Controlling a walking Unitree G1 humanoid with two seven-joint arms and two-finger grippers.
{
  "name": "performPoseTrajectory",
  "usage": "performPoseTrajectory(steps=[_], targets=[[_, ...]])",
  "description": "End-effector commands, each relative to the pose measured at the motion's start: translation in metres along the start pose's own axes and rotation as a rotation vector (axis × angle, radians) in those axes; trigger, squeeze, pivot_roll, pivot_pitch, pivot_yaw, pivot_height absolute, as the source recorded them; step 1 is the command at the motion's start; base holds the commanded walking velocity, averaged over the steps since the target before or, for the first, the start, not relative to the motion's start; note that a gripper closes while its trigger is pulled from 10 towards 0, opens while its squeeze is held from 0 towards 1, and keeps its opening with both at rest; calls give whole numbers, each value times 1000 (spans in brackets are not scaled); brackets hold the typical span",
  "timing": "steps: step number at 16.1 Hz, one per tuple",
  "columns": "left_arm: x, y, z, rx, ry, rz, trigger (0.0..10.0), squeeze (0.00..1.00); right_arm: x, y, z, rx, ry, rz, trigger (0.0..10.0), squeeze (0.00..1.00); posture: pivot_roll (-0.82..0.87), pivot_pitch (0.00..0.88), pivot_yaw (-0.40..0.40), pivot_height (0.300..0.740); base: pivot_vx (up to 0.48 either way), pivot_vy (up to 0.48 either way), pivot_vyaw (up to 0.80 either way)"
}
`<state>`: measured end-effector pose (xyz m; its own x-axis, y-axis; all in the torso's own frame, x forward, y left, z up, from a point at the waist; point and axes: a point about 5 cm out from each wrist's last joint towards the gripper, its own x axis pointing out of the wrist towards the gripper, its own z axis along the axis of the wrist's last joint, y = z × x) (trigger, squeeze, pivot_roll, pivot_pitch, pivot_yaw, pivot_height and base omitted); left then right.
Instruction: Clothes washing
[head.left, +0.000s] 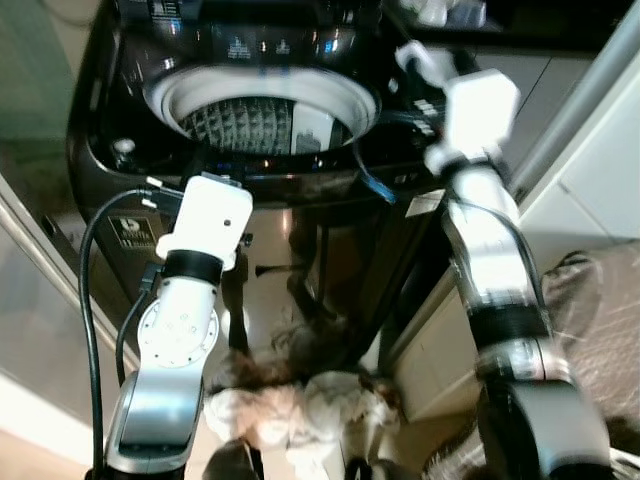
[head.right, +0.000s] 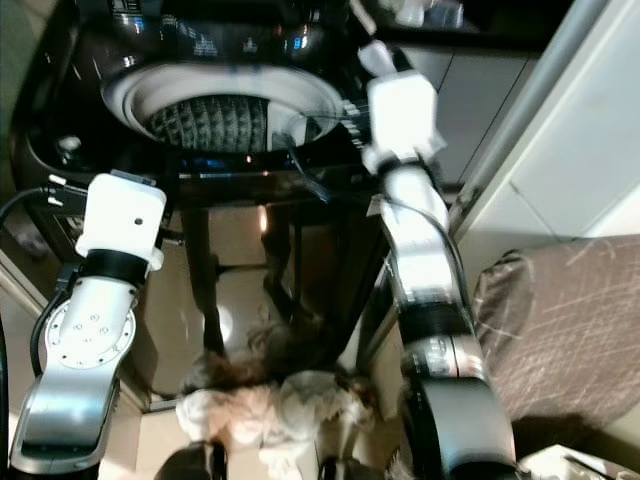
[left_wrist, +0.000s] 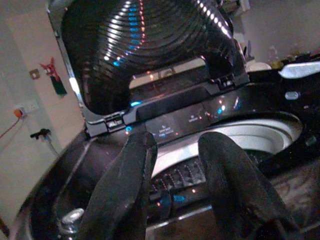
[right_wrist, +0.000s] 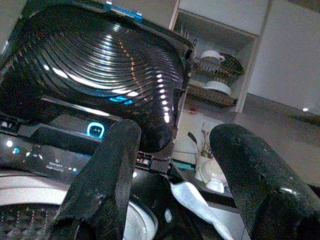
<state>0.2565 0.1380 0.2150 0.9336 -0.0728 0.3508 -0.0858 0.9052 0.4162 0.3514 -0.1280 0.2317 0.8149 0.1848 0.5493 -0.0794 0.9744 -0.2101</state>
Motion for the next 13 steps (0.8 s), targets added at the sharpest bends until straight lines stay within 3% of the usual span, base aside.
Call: performPoseTrajectory(steps=[1, 2, 6, 7, 8, 10, 13], targets=[[-1, 1, -8, -12, 44, -9, 10000, 0, -30, 1, -7, 0, 38, 46, 10000, 0, 86, 1, -58, 740, 0, 0, 0], [-5, 5, -15, 3, 78, 0, 10000, 0, -57, 4, -13, 3, 80, 80, 10000, 0, 83, 2, -56, 740, 0, 0, 0], [-9, 8, -14, -2, 74, 45, 10000, 0, -101, 16, 3, 74, 111, 175, 10000, 0, 79, 0, -54, 740, 0, 0, 0], [-11, 8, -15, 8, 74, 48, 10000, 0, -107, 16, 0, 83, 146, 177, 10000, 0, 77, 0, -55, 740, 0, 0, 0], [-15, 6, -24, 23, 109, 60, 10000, 0, -114, 14, -24, 135, 288, 150, 10000, 0, 71, 1, -50, 740, 0, 0, 0], [-16, 2, -36, 11, 166, 76, 10000, 0, -105, 14, -52, 162, 408, 115, 10000, 0, 59, 2, -47, 740, 0, 0, 0], [-14, -1, -43, -27, 199, 97, 10000, 0, -84, 19, -51, 172, 402, 112, 10000, 0, 53, 2, -51, 740, 0, 0, 0]])
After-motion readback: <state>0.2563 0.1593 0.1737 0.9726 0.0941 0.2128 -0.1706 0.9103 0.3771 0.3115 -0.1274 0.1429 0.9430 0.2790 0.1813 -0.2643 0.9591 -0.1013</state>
